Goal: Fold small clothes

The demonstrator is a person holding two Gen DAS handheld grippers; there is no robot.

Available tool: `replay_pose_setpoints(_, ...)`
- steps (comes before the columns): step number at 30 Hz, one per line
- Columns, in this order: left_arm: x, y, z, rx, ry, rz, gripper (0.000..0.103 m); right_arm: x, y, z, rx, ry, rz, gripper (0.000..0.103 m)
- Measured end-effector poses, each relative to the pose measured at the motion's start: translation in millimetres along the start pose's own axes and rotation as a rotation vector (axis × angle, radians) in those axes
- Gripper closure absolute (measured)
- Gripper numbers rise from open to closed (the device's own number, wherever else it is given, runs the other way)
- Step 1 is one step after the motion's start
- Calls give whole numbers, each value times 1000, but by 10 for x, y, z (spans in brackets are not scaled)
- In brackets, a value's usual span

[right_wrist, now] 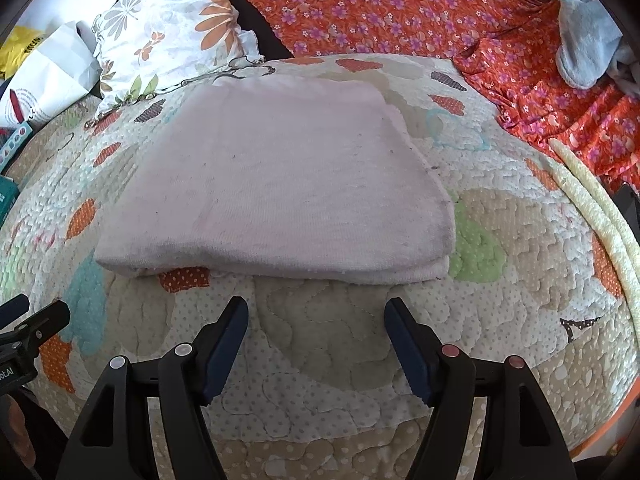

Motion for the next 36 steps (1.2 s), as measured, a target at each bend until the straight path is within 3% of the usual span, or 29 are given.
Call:
replay_pose_setpoints(21,-18,4,37,-9,-15,-2,0,-3,14,23,-17,1,-12,26)
replay_pose_setpoints(36,-83,23,162,25,-27,32,0,-8,57,25,-22,0,-13,24)
Point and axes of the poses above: each gripper's, at about its wrist camera, not at the fingertips, and z roughly the way its jaws point, y to its right, x to its top, the point moved 1 cm from there along z, roughly the way its jaws point
